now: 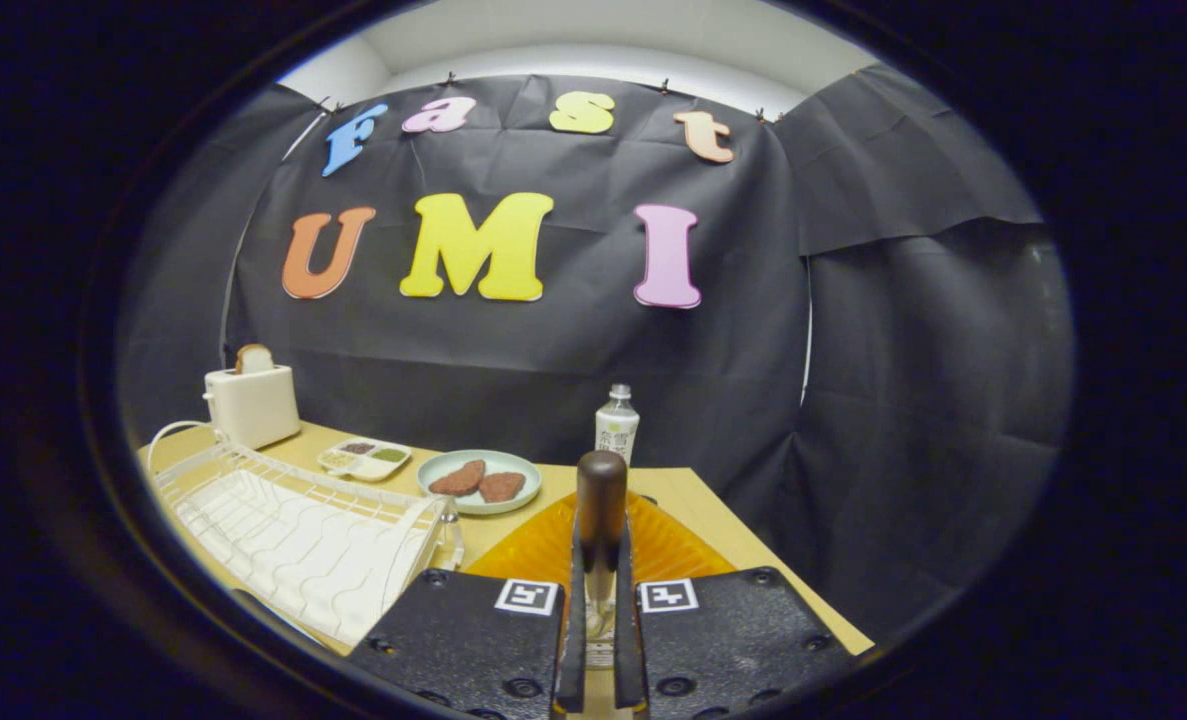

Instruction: Take the plate from the dish rack, then take the spoon from the basket and place it into the plate.

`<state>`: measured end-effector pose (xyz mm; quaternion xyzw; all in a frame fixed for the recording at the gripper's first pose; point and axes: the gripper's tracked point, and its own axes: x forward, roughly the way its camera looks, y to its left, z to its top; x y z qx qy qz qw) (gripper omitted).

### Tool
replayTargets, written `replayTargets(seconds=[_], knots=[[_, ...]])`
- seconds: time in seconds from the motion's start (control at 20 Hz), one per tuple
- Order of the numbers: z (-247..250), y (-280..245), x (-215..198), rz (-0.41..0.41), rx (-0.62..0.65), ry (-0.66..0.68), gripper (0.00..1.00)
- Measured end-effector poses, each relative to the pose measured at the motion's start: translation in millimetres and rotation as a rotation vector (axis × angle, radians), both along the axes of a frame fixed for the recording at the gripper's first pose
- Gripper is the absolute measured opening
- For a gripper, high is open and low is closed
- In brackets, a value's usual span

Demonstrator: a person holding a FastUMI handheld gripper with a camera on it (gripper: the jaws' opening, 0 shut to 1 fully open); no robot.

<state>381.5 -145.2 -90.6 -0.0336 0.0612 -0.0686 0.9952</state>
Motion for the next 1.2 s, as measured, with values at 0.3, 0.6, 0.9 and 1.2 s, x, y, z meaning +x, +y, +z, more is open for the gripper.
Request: replayTargets(seconds=[0.3,0.6,0.9,1.2], knots=[[50,32,-47,0.039,0.053,-0.061,0.16],[40,100,-106,0.147,0.092,-0.005,0.16],[-19,173,-145,0.263,0.045,0.108,0.16],[-58,226,-178,0.307,0.062,0.149,0.17]])
